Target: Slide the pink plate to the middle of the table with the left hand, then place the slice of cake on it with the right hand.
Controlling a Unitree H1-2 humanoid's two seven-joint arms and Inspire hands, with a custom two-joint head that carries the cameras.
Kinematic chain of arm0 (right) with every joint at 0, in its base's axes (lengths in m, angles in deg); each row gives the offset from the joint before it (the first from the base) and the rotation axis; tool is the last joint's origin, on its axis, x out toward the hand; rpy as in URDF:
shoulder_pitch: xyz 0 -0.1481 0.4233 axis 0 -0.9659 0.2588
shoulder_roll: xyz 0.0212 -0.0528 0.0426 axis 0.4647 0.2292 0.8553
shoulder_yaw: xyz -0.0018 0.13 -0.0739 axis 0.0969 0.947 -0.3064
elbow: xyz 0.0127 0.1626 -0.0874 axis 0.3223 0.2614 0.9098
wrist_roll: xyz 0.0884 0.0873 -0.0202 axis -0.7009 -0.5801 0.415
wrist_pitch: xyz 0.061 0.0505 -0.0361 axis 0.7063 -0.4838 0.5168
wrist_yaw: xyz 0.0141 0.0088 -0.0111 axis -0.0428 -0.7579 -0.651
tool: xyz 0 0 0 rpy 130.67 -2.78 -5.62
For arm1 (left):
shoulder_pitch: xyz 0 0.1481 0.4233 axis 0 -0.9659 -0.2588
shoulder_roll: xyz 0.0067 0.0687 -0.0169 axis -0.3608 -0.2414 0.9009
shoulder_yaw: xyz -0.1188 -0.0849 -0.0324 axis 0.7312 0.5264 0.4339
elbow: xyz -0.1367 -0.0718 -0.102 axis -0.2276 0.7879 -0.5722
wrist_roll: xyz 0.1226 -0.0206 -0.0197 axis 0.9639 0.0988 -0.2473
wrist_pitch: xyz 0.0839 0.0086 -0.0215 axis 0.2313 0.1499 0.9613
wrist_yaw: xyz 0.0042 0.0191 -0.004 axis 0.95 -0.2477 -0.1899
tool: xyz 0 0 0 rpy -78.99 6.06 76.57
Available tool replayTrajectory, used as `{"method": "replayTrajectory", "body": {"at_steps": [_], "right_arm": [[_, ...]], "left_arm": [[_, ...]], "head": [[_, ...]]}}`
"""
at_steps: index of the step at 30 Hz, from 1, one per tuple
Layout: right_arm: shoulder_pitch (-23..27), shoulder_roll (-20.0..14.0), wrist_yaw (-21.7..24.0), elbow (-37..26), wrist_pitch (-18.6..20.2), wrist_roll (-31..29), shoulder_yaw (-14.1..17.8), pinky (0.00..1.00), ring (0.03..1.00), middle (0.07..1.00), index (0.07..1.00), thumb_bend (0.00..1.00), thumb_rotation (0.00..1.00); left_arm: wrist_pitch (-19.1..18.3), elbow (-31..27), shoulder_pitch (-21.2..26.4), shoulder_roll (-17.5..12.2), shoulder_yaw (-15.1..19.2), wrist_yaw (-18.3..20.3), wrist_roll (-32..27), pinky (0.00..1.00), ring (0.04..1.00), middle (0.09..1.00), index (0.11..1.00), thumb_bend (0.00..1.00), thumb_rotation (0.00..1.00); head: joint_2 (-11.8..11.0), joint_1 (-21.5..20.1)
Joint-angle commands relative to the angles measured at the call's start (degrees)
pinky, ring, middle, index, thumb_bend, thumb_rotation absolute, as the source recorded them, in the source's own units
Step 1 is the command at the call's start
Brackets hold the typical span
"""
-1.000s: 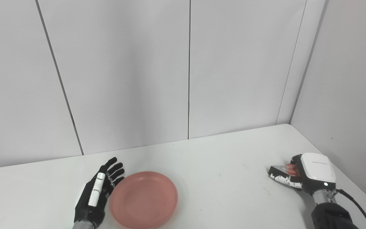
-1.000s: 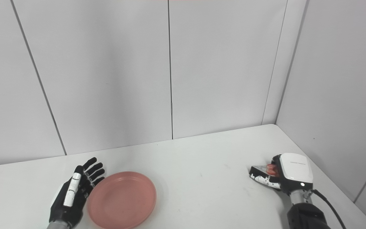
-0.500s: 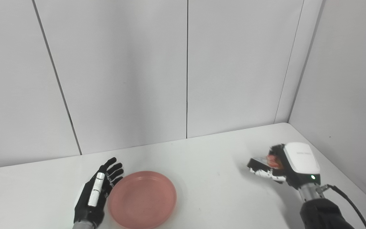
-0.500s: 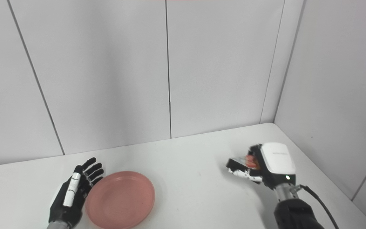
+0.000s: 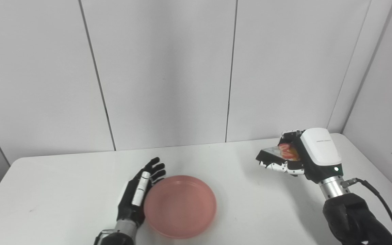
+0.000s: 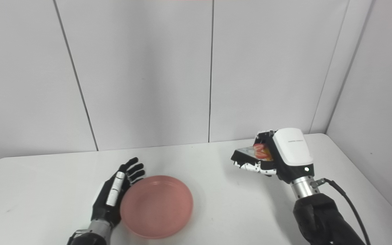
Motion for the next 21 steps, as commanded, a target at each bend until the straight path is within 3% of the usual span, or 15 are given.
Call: {"method": "replayTrajectory", "body": {"at_steps": [1, 12, 15, 21], "right_arm": [[3.0, 0.2, -0.8, -0.2, -3.8, 0.5, -0.5, 0.1, 0.149, 0.218, 0.271, 0.58, 0.63], [4.2, 4.3, 0.5, 0.5, -9.2, 2.0, -3.5, 0.09, 0.144, 0.212, 0.272, 0.56, 0.61], [5.0, 5.6, 1.2, 0.6, -11.0, 0.7, -3.8, 0.08, 0.127, 0.195, 0.241, 0.47, 0.59], [6.8, 8.3, 2.9, 0.7, -12.9, -0.1, -4.4, 0.07, 0.118, 0.186, 0.222, 0.41, 0.54]], "left_arm": [[-2.5, 1.5, -2.1, 1.0, -0.6, -1.4, 1.0, 0.79, 0.83, 0.826, 0.805, 0.69, 0.81], [-2.2, 2.0, -1.7, 2.8, -1.2, -3.3, 2.5, 0.81, 0.837, 0.83, 0.821, 0.69, 0.82], [-1.4, 2.8, -1.5, 3.0, -1.4, -4.0, 3.2, 0.78, 0.823, 0.82, 0.804, 0.69, 0.82], [-1.4, 3.0, -1.5, 3.4, -1.0, -3.7, 2.9, 0.8, 0.837, 0.826, 0.808, 0.69, 0.81]], "head": [[0.1, 1.3], [-0.2, 6.9], [-0.2, 7.7], [-0.2, 8.1]]}}
